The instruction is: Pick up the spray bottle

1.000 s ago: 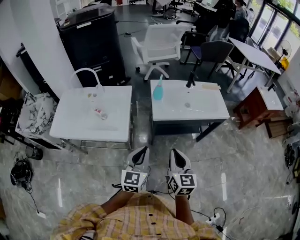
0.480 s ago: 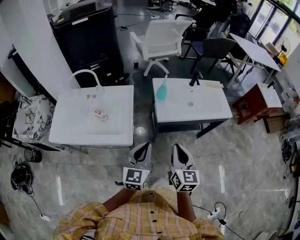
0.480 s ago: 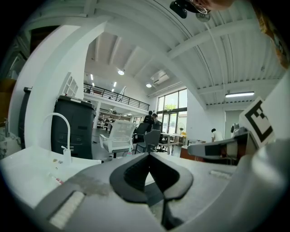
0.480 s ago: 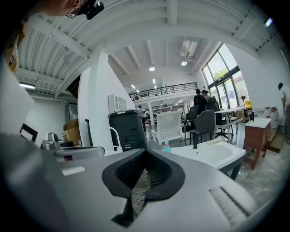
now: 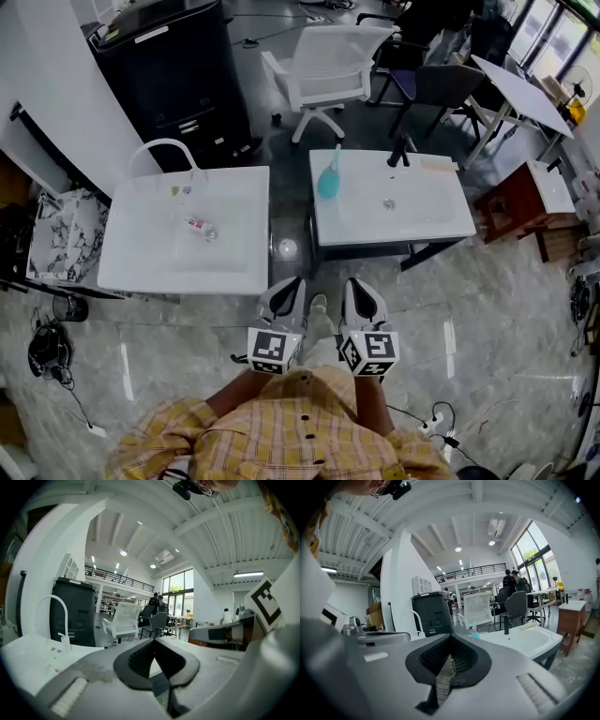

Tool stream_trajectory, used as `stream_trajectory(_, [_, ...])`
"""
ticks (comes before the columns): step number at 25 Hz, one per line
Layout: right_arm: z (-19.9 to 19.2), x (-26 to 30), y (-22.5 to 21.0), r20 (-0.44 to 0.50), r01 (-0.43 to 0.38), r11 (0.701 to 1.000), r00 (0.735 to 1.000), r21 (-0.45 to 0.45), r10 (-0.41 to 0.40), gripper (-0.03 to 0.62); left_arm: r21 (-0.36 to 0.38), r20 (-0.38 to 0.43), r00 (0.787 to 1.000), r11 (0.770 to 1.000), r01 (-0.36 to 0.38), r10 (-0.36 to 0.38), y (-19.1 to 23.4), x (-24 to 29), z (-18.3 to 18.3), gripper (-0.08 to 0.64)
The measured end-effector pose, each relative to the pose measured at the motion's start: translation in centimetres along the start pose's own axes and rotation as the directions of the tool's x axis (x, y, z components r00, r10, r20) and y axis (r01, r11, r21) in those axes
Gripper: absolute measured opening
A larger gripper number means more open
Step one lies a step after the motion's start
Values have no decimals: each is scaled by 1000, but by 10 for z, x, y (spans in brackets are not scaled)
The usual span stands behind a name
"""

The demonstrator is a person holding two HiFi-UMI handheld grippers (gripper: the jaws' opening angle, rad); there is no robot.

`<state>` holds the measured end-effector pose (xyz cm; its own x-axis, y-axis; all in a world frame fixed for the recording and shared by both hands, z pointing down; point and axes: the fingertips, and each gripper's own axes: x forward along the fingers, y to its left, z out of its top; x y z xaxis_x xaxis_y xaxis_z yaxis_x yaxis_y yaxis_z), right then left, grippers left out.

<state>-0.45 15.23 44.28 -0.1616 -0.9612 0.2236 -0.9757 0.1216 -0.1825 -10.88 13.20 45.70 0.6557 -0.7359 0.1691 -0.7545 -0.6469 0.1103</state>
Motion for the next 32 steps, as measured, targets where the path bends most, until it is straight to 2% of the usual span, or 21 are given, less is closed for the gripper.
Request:
stream_trajectory(8, [20,76,-38,-1,-47,999,999,-13,47,2,34,4,1000,999,-28,28,25,81,13,2])
stream_trajectory(16, [45,153,-78,-26,-75,997,997,-23,75,1,31,-5,998,998,-56,56,51,160,28,2])
stream_trajectory(32, [45,259,-117,-92,-135,991,987,-10,134,2,33,-24,992,992,-125,126,93,252,28,2])
